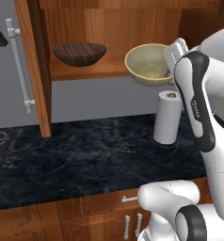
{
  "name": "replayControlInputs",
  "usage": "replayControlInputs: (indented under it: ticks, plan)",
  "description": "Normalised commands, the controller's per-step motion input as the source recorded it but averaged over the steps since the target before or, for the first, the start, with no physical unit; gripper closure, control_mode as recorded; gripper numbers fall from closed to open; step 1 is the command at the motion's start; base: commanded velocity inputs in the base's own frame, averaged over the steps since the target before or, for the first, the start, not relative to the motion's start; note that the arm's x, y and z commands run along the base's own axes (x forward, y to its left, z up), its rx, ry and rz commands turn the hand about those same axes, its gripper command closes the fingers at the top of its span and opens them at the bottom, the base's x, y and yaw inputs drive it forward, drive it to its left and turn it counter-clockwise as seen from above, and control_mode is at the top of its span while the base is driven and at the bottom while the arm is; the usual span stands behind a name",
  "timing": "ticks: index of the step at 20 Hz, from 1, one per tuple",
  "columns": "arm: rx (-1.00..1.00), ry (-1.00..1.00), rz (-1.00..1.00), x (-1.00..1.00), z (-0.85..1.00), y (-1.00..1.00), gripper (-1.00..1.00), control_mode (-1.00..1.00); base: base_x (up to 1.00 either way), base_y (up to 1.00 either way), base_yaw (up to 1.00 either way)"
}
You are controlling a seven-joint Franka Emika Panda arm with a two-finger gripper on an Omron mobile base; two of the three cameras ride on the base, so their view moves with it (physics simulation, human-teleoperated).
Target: Pick up the bowls from the cabinet and place each bowl in front of a stool on the dining counter.
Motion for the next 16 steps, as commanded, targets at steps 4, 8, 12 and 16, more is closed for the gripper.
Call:
replayControlInputs:
  ticks: [4,8,12,16]
  plan:
    - [0.13,0.51,-0.06,-1.00,0.03,-0.18,1.00,-1.00,0.00,0.00,0.00]
    - [0.11,0.39,0.00,-0.85,0.00,-0.11,1.00,-1.00,0.00,0.00,0.00]
    - [0.01,0.05,0.00,-0.38,-0.05,-0.03,1.00,-1.00,0.00,0.00,0.00]
    - [0.00,0.00,0.00,-0.23,0.00,0.00,1.00,-1.00,0.00,0.00,0.00]
